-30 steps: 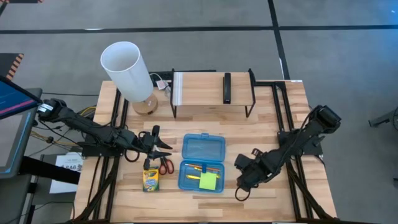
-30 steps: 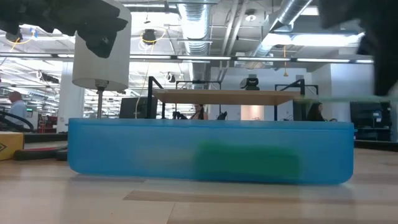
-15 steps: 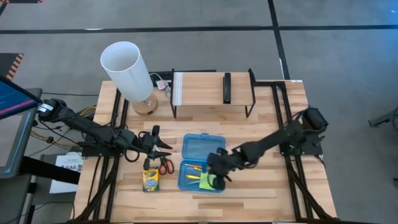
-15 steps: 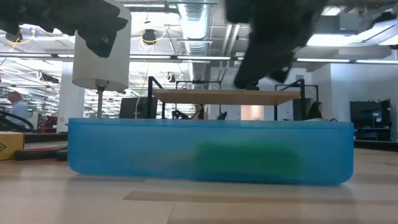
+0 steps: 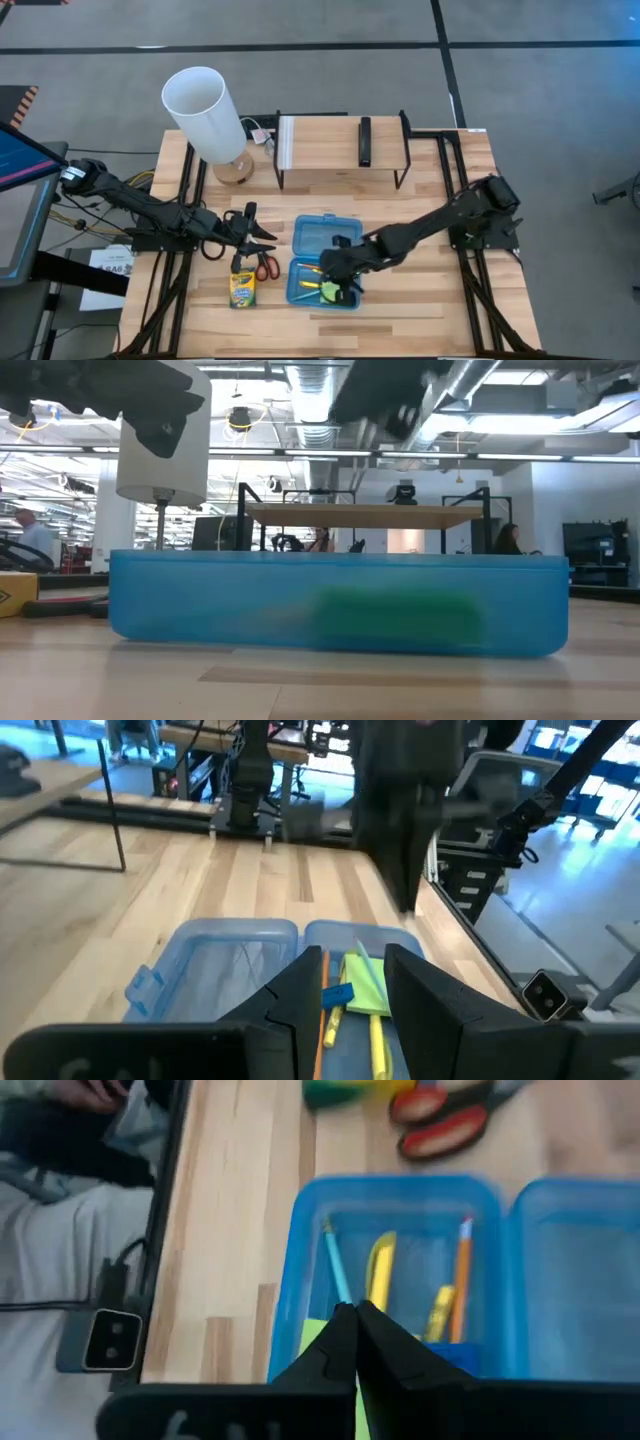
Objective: Pack school essentials
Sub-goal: Put the yellow crayon box into the blue supply box
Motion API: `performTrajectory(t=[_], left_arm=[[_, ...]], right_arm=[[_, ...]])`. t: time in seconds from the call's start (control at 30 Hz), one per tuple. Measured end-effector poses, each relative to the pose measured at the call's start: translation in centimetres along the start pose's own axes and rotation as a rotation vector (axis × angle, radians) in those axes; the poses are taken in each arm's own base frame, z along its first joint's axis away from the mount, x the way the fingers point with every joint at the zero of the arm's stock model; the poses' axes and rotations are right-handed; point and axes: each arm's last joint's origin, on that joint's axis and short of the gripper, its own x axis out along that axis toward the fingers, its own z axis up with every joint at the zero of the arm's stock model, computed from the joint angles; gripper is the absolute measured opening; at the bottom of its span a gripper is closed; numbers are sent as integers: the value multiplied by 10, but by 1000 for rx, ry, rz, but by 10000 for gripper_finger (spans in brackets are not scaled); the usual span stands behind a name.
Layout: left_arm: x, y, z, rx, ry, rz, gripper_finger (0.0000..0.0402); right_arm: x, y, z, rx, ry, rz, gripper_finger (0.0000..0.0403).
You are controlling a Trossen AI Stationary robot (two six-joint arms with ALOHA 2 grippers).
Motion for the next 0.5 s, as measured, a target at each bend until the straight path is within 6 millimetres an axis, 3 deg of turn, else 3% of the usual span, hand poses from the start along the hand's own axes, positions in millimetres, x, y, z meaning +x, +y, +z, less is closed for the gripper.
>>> performTrajectory(t=[0.27,0.5], left_arm=[[1,0,1,-18,79,19,98],[1,-3,14,-45,218,80,98]], right_arm=[[-67,9,-21,-47,-243,-126,9],[-71,-5,-56,-1,-362,-110,21]])
